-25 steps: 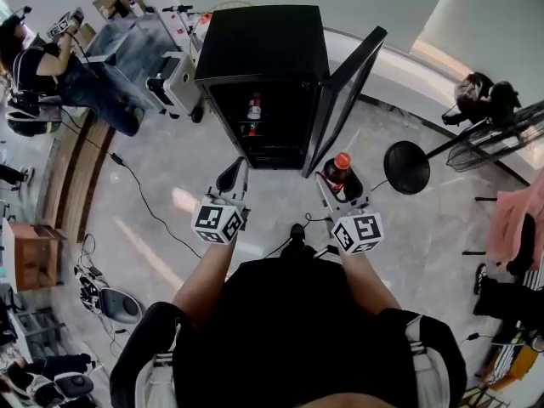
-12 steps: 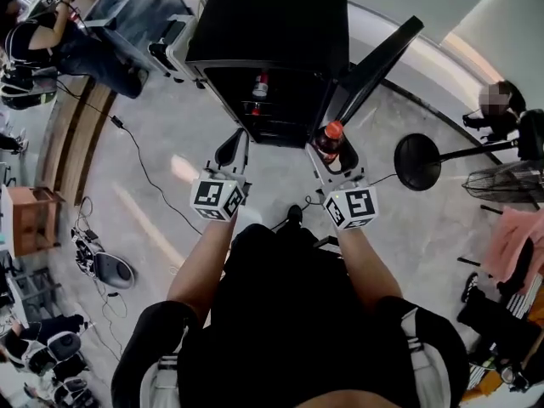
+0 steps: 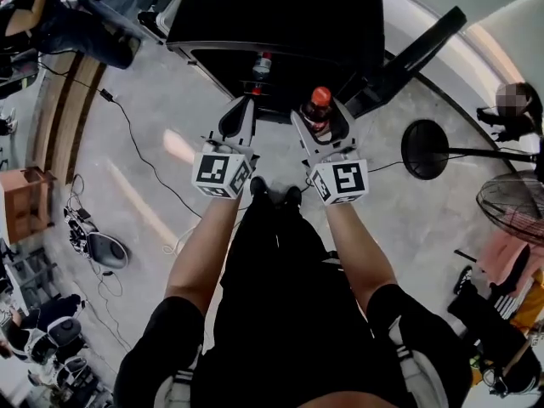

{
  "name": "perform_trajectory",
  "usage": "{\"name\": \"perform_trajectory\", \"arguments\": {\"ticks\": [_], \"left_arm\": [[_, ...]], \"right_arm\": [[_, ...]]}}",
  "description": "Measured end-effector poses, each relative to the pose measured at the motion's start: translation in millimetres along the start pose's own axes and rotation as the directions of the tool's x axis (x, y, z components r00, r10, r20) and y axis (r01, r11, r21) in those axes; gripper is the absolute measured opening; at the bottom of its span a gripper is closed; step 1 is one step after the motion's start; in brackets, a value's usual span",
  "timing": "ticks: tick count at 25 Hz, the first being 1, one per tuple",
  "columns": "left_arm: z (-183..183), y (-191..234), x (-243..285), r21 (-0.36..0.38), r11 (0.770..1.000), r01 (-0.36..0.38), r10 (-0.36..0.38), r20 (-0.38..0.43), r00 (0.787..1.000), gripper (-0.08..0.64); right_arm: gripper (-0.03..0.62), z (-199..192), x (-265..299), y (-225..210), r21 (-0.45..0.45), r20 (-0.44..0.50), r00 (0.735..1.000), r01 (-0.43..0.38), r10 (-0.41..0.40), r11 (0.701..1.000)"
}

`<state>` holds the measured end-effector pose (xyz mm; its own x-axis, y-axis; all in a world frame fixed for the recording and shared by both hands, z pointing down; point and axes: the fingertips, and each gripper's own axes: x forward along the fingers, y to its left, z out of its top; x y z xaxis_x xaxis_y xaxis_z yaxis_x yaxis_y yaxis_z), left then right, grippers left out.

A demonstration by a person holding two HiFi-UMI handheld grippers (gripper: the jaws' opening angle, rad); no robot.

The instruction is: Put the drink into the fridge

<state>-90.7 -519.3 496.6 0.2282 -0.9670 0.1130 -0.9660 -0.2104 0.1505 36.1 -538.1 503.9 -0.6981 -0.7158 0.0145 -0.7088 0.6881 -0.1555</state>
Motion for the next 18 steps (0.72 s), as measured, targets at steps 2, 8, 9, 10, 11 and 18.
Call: {"name": "perform_trajectory", "arguments": {"ticks": [2, 8, 9, 10, 11, 18], "left_arm": [[-11.4, 4.2, 15.0, -0.022, 1.0, -0.008, 0.008, -0.01, 1.0, 0.015], [-45.3, 36.3, 56.7, -0.049, 0.999, -0.011, 0.01, -0.01, 1.0, 0.015], [-49.9, 39.4, 61.8, -0.052, 0.999, -0.01, 0.01, -0.009, 1.0, 0.015], [-55.6, 43.2, 67.1, -0.056, 0.998, -0.01, 0.01, -0.011, 1.0, 0.015], [-61.8, 47.4, 72.1, -0.059, 0.998, -0.01, 0.009, -0.013, 1.0, 0.015], [-95.9, 67.0, 100.0, -0.072, 0.997, 0.014, -0.016, -0.02, 1.0, 0.015]], "right_arm": [[0.308, -12.0, 12.8, -7.8, 0.014, -0.005, 1.0, 0.01, -0.01, 1.0], [0.308, -47.7, 63.4, -15.5, -0.009, -0.004, 1.0, 0.02, -0.02, 1.0], [0.308, -52.3, 68.9, -18.1, -0.017, -0.003, 1.0, 0.025, -0.025, 1.0], [0.308, -58.5, 74.8, -21.2, -0.023, -0.003, 1.0, 0.03, -0.03, 0.999], [0.308, -65.9, 81.0, -24.3, -0.029, -0.003, 0.999, 0.035, -0.035, 0.999], [0.308, -102.4, 119.5, -46.5, -0.054, 0.014, 0.996, 0.093, -0.093, 0.994]]}}
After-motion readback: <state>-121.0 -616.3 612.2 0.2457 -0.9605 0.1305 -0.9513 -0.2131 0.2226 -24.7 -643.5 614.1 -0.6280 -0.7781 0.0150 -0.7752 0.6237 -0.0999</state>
